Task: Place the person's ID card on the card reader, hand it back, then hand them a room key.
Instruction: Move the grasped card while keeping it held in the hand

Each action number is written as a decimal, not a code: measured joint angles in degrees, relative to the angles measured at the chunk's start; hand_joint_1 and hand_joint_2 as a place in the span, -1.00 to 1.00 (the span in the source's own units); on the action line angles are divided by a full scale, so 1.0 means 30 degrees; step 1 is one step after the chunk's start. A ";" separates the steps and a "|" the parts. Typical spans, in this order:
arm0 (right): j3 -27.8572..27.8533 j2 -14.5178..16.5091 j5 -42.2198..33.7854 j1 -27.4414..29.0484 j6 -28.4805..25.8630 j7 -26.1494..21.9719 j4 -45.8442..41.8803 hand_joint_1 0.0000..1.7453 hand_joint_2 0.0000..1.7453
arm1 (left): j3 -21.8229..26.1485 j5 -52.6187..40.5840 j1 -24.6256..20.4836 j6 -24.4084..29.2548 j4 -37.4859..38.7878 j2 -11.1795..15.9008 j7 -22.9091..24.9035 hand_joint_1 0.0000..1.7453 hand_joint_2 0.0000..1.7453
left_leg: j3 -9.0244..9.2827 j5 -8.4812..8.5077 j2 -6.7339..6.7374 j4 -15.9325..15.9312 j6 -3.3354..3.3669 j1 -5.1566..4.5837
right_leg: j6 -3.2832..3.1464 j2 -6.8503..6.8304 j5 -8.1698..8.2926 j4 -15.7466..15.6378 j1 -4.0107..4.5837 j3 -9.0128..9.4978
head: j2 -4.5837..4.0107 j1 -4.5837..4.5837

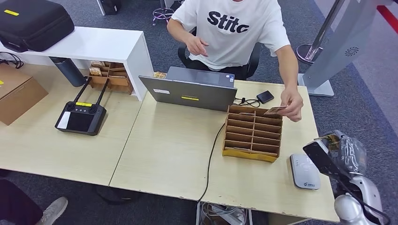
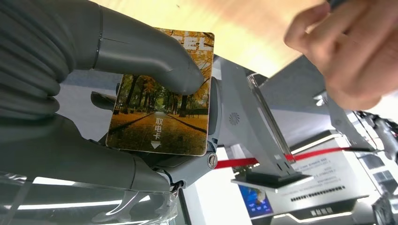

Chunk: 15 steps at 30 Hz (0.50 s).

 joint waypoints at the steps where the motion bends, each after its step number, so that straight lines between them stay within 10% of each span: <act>1: -0.0071 0.0053 0.0002 0.0194 0.0049 0.0004 0.0040 1.00 1.00 | 0.0027 0.0004 0.0007 0.0011 0.0000 -0.0004 -0.0002 -1.00 1.00 | 0.0000 0.0000 0.0000 0.0000 0.0000 0.0000 | 0.0000 -0.0001 0.0000 0.0000 0.0000 0.0000 | 0.0000 0.0000; 15: -0.0417 0.0461 0.0007 0.0998 0.0184 -0.0006 0.0386 1.00 1.00 | 0.0077 0.0009 0.0048 0.0049 0.0000 -0.0009 -0.0009 -1.00 1.00 | -0.0003 0.0001 0.0011 0.0000 0.0000 -0.0002 | 0.0000 0.0007 0.0001 0.0000 -0.0002 -0.0007 | 0.0000 0.0000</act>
